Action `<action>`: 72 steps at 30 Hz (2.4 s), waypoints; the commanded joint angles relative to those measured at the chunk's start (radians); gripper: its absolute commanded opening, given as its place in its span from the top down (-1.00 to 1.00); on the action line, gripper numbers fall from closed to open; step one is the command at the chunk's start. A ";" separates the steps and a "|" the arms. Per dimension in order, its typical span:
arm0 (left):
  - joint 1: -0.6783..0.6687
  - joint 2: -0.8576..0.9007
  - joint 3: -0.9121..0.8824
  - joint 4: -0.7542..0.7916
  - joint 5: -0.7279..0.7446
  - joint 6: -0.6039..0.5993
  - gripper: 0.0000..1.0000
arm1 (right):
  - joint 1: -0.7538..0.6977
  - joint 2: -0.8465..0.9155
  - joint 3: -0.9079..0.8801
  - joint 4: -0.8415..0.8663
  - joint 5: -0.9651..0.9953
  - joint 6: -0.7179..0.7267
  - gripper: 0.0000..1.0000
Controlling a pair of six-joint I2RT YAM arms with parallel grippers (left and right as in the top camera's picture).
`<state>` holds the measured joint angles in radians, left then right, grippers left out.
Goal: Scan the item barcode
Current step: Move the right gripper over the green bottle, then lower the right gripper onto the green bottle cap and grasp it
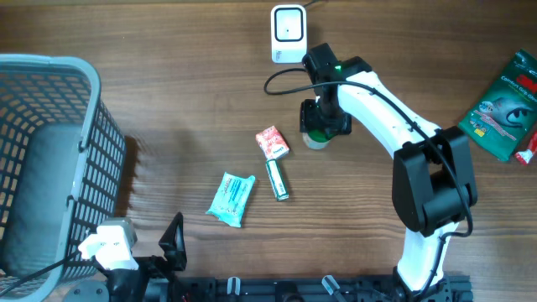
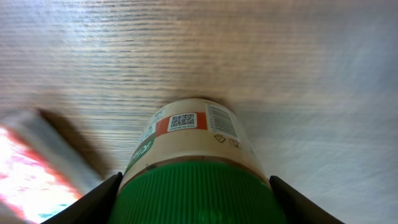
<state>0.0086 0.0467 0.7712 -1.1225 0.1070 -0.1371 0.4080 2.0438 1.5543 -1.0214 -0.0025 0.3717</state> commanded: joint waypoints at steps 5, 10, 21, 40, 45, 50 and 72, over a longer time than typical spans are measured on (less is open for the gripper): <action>0.006 -0.006 -0.001 0.002 0.015 -0.006 -1.00 | -0.002 -0.024 0.007 -0.011 0.109 -0.319 -0.99; 0.006 -0.006 -0.001 0.002 0.015 -0.006 -1.00 | -0.006 -0.117 0.077 -0.089 0.079 -0.034 -0.99; 0.006 -0.006 -0.001 0.002 0.016 -0.005 -1.00 | -0.083 -0.182 0.074 -0.148 -0.092 1.201 -0.99; 0.006 -0.006 -0.001 0.002 0.015 -0.005 -1.00 | -0.081 0.025 0.073 -0.064 -0.082 1.695 -0.99; 0.006 -0.006 -0.001 0.002 0.016 -0.005 -1.00 | -0.081 0.034 0.073 -0.041 -0.076 1.496 -0.79; 0.006 -0.006 -0.001 0.002 0.015 -0.005 -1.00 | -0.081 0.034 0.073 -0.037 0.015 0.973 -0.33; 0.006 -0.006 -0.001 0.002 0.015 -0.005 -1.00 | -0.080 0.023 0.075 -0.093 0.041 -0.615 -0.99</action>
<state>0.0086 0.0467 0.7712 -1.1225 0.1070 -0.1371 0.3256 2.0609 1.6260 -1.1194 0.0196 -0.1753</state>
